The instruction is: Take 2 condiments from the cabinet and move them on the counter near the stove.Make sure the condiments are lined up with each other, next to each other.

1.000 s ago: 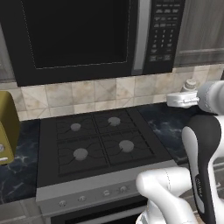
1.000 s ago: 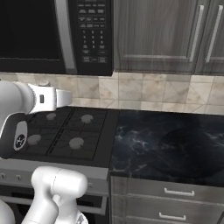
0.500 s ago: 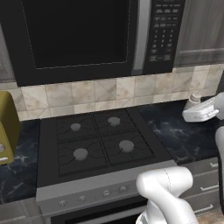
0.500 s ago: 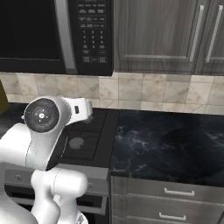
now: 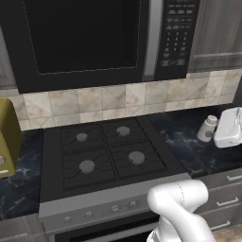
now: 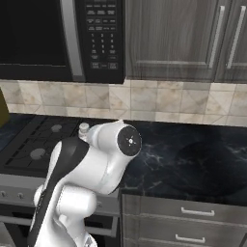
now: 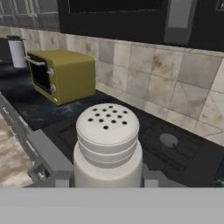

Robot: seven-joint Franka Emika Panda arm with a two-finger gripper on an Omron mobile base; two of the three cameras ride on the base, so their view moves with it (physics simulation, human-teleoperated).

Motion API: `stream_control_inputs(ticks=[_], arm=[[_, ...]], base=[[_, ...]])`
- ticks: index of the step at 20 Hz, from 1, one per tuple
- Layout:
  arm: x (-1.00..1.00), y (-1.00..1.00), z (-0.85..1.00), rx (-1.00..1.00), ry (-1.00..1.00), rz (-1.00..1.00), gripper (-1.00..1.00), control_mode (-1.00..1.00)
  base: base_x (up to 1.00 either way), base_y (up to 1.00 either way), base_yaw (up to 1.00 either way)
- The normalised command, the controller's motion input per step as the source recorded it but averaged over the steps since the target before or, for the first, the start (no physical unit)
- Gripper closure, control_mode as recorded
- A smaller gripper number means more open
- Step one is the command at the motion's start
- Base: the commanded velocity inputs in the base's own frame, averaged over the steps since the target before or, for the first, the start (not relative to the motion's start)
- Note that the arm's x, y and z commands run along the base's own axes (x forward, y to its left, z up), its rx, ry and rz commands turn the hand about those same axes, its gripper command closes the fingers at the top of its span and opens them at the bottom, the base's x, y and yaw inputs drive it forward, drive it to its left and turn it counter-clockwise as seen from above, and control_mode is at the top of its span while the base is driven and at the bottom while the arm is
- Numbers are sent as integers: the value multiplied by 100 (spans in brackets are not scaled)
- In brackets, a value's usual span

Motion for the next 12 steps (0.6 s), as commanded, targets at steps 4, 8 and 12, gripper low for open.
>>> stream_control_inputs(ticks=[4, 8, 12], arm=[[45, -12, -49, 0, 3, 22, 100, -100], [25, -10, -35, 0, 2, 2, 100, -100], [11, -21, -31, -2, 5, 0, 100, -100]], base=[[0, 0, 0], [0, 0, 0], [0, 0, 0]])
